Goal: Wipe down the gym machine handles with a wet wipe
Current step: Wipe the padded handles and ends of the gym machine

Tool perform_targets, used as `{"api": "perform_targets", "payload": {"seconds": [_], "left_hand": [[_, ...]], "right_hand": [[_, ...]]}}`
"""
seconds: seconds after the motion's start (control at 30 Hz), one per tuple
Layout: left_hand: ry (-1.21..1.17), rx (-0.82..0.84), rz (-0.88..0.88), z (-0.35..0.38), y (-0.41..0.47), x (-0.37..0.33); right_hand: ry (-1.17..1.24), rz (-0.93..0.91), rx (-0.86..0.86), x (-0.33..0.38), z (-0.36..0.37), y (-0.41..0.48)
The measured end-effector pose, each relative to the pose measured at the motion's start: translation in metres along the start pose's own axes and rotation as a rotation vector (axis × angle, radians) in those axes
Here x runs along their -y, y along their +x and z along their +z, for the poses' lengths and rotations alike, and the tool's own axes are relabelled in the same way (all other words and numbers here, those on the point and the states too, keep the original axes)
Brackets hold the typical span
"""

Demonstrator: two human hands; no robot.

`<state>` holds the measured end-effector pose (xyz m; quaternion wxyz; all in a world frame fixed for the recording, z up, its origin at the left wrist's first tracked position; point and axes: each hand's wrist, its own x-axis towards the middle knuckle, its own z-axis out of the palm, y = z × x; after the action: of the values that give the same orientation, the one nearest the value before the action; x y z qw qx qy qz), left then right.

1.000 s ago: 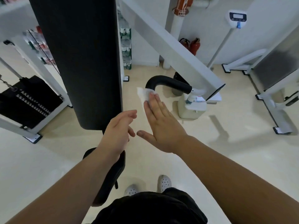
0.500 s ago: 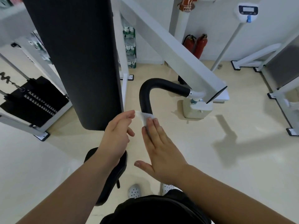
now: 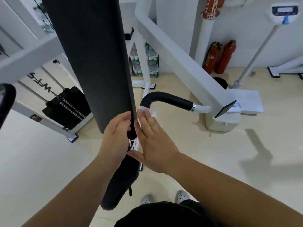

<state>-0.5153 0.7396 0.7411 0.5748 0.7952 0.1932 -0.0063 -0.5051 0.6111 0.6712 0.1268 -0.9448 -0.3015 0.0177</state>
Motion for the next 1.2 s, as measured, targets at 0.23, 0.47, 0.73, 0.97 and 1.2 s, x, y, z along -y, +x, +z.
{"api": "perform_targets", "payload": {"seconds": [0.23,0.47,0.73,0.97,1.2], "left_hand": [[0.071,0.048,-0.01,0.022,-0.01,-0.001],[0.015,0.011,-0.016,0.019,0.007,-0.018],[0.062,0.123,0.118,0.004,0.058,-0.032],[0.195,0.388,0.259,-0.006,0.092,-0.023],[0.197,0.574,0.386,-0.01,0.104,-0.008]], "right_hand": [[0.157,-0.041,0.02,0.003,0.027,-0.047],[0.231,0.019,-0.077,-0.008,0.011,-0.007],[0.07,0.242,-0.212,-0.001,-0.007,0.051],[0.089,0.47,-0.221,0.048,0.012,0.031],[-0.058,0.543,-0.183,0.077,0.043,-0.008]]}}
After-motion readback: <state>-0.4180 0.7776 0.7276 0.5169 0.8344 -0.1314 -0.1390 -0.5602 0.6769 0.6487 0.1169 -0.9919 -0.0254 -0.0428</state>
